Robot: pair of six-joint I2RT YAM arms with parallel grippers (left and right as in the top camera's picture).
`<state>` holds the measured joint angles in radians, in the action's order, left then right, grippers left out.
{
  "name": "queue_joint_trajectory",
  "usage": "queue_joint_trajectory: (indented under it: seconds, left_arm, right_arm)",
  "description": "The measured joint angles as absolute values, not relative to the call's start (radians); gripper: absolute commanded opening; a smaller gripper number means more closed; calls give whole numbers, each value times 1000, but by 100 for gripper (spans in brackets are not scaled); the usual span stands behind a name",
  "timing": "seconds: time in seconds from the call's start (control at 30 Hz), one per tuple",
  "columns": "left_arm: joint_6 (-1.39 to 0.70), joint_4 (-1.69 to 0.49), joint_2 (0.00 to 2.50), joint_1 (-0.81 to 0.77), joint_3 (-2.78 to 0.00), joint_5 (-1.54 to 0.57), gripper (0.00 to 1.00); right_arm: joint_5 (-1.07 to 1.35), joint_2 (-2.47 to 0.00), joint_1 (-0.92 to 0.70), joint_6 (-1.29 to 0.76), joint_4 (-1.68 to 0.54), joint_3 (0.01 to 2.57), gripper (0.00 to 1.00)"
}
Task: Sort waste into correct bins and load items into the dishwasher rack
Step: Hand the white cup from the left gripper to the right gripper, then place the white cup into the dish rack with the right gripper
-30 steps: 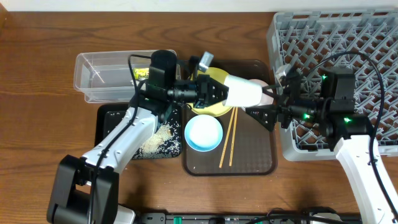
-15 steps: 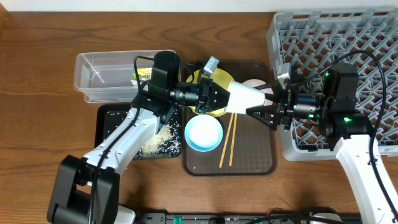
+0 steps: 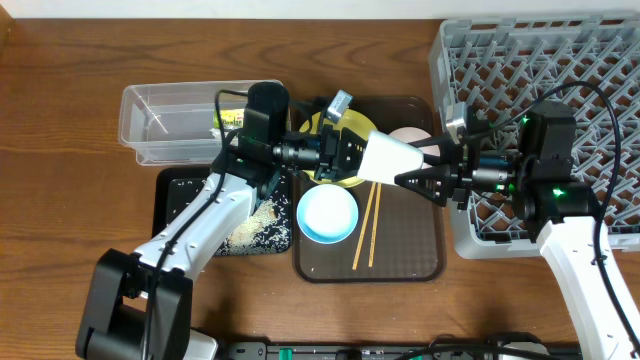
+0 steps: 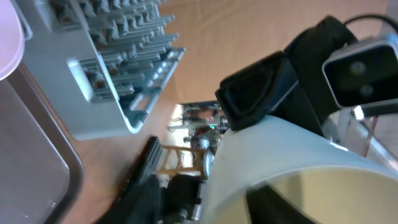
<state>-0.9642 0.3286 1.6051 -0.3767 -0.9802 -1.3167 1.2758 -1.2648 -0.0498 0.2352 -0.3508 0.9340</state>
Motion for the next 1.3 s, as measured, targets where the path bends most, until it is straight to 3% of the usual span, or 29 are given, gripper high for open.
queue_joint_trajectory:
  seconds: [0.17, 0.3, 0.4, 0.47, 0.7, 0.9, 1.3]
  left_arm:
    - [-802, 121, 1605, -373, -981, -1183, 62]
    - [-656, -36, 1605, -346, -979, -1061, 62]
    - [-560, -119, 1591, -320, -978, -993, 62]
    - [-502, -195, 1559, -308, -978, -933, 62]
    - [-336, -515, 1324, -303, -977, -540, 61]
    - [-301, -672, 1217, -302, -977, -200, 61]
    - [-289, -680, 1201, -302, -977, -67, 61]
  right_arm:
    - [1116, -1264, -49, 235, -418, 934, 45]
    - [914, -1262, -38, 214, -494, 936, 38]
    - [757, -1260, -5, 193, -625, 964, 19]
    - [671, -1260, 18, 178, -726, 1011, 1]
    - [330, -1238, 99, 91, -958, 1240, 1]
    - [65, -1245, 155, -7, -1089, 1261, 1]
    - [-45, -1480, 205, -73, -1093, 1261, 1]
